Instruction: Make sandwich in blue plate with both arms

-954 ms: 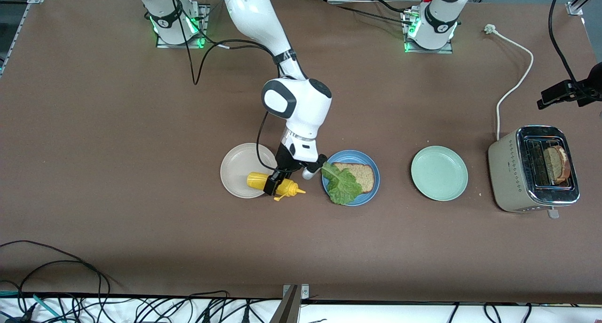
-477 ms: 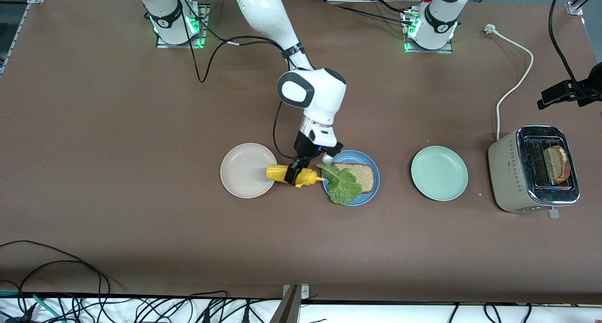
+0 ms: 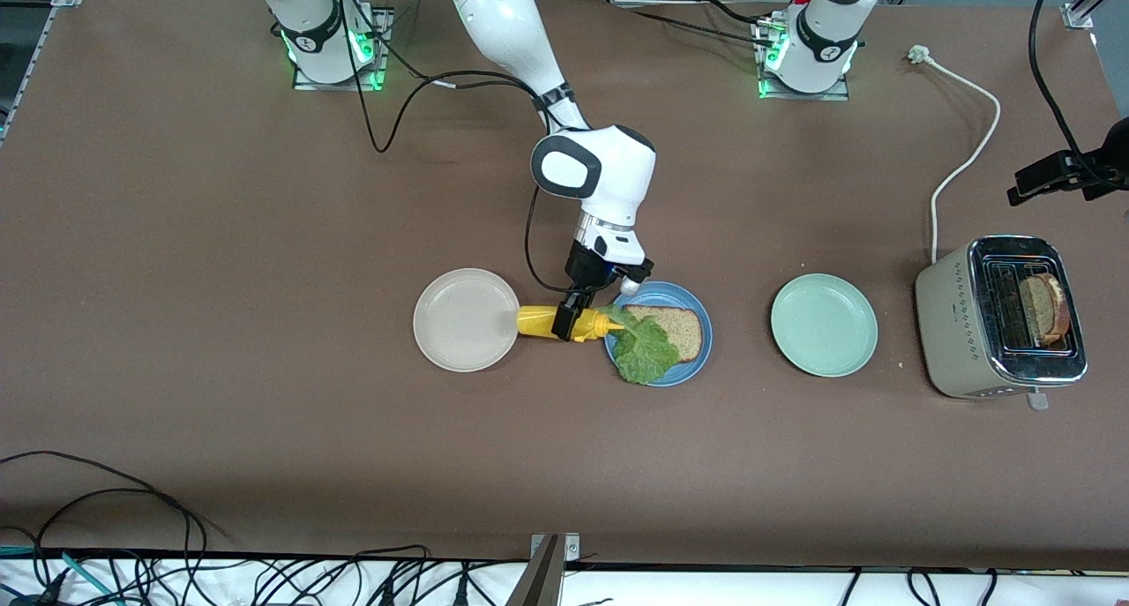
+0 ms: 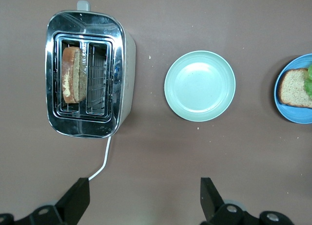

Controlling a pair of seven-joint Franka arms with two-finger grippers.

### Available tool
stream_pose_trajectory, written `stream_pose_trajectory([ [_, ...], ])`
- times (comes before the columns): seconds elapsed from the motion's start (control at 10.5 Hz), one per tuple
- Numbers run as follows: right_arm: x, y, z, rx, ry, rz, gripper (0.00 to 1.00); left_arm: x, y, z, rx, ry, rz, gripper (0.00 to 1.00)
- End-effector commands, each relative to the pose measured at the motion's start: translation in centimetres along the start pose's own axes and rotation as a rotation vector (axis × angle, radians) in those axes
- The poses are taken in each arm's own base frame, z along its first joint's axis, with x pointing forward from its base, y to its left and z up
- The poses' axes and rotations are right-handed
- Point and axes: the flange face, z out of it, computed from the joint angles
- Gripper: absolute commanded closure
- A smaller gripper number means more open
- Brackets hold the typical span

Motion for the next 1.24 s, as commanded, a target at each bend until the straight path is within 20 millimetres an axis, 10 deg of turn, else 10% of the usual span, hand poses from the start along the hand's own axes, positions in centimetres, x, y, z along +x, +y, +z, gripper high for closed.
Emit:
stream_pose_trajectory([
  [0.0,0.1,-2.5,0.4,-0.077,0.007,-0.086,1.0,0.2,-0.1,-0.5,-0.009,-0.006,-0.006,0.0],
  [1.14,-1.9,-6.7,1.5,-0.165,-0.047,-0.079,1.0,0.5,-1.3,0.3,-0.009,-0.02,-0.017,0.0],
])
